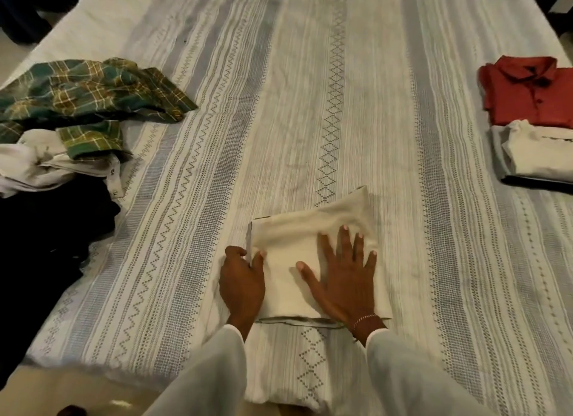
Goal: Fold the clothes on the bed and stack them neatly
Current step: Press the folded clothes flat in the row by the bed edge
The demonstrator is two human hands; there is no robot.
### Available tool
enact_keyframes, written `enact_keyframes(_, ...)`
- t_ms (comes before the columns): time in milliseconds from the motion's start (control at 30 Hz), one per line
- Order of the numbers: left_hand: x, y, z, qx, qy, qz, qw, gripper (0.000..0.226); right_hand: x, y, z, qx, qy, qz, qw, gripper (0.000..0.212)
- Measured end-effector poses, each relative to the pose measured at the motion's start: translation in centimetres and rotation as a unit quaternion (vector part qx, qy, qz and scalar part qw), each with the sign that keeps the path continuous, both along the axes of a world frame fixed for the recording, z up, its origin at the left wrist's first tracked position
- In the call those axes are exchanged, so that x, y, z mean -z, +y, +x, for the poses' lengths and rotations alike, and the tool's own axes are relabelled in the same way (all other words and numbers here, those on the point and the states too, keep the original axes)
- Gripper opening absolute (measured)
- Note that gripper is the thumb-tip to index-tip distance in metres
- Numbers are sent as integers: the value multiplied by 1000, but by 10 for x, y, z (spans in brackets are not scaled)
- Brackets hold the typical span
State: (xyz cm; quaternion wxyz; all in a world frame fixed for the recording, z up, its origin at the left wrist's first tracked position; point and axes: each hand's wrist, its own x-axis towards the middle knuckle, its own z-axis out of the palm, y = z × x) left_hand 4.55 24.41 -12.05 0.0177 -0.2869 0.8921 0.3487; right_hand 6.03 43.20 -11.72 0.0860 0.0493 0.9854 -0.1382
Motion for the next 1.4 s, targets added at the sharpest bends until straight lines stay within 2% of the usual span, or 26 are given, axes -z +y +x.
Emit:
enact_keyframes(33, 0, 3, 1, -6, -12, -24, 1000, 45, -4, 4, -3, 49, 28, -29, 998, 86)
enact_keyframes(100, -4, 12, -4, -4, -54, -10, 999, 55, -11, 22, -11, 176, 54, -101, 978, 81)
enact_keyframes(167, -8, 17, -11, -7, -106, 52, 993, 63, -12, 42, -22, 267, -11, -190, 945, 84)
enact_keyframes(233, -6, 16, -18, -27, -147, 113, 982, 75, -10, 62, -32, 304, -66, -253, 916, 80)
enact_keyframes(333, -2, 8, -27, -47, -164, 205, 964, 80, -6, 86, -41, 328, -116, -367, 863, 65)
enact_keyframes(467, -3, -1, -26, -3, -140, 266, 954, 62, -6, 96, -39, 271, -154, -479, 820, 44)
enact_keyframes(600, -25, 0, -25, 64, -112, 301, 945, 53, -17, 99, -23, 248, -137, -577, 766, 58)
enact_keyframes(700, -51, 11, -33, 119, -87, 292, 945, 56, -35, 104, -15, 266, -110, -594, 751, 50)
enact_keyframes(733, -51, 7, -27, 131, -85, 289, 944, 56, -32, 99, -3, 277, -115, -607, 736, 48)
enact_keyframes(767, -81, 30, -50, 163, -73, 287, 941, 52, -58, 120, -9, 292, -84, -611, 731, 48)
enact_keyframes(900, -104, 55, -73, 203, -87, 278, 935, 52, -80, 141, -7, 308, -70, -621, 717, 44)
enact_keyframes(1067, -152, 123, -102, 244, -83, 278, 926, 19, -131, 202, -12, 318, -26, -635, 703, 46)
enact_keyframes(1233, -176, 206, -128, 297, -80, 269, 913, 50, -163, 274, -11, 338, 8, -634, 695, 50)
enact_keyframes(1333, -190, 270, -136, 319, -96, 267, 904, 49, -168, 326, -9, 366, 40, -630, 684, 46)
enact_keyframes(1400, -182, 308, -138, 329, -104, 285, 894, 39, -166, 364, -7, 376, 51, -623, 684, 55)
